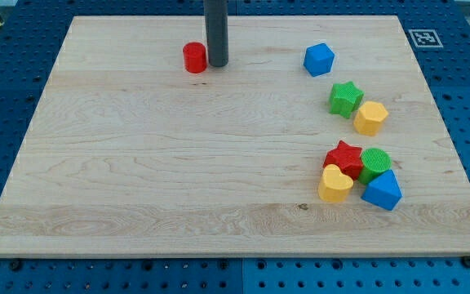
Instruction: Move your arm below the blue cube
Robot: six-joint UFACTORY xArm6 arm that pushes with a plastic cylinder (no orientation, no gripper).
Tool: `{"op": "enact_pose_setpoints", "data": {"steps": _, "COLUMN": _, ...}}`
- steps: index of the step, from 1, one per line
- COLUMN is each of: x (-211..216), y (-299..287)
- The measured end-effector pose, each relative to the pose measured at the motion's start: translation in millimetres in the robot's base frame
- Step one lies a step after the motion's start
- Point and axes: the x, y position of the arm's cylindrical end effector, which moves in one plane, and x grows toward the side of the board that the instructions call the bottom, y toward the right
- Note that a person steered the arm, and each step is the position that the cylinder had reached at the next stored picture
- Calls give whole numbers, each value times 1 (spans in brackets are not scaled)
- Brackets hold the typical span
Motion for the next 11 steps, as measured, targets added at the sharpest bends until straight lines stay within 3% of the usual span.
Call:
{"op": "enact_pose_setpoints", "data": {"steps": 3, "x": 67, "y": 152}}
{"op": "enact_pose_setpoints", "data": {"steps": 7, "x": 50, "y": 149}}
{"op": "enact_pose_setpoints", "data": {"steps": 11, "x": 48, "y": 218}}
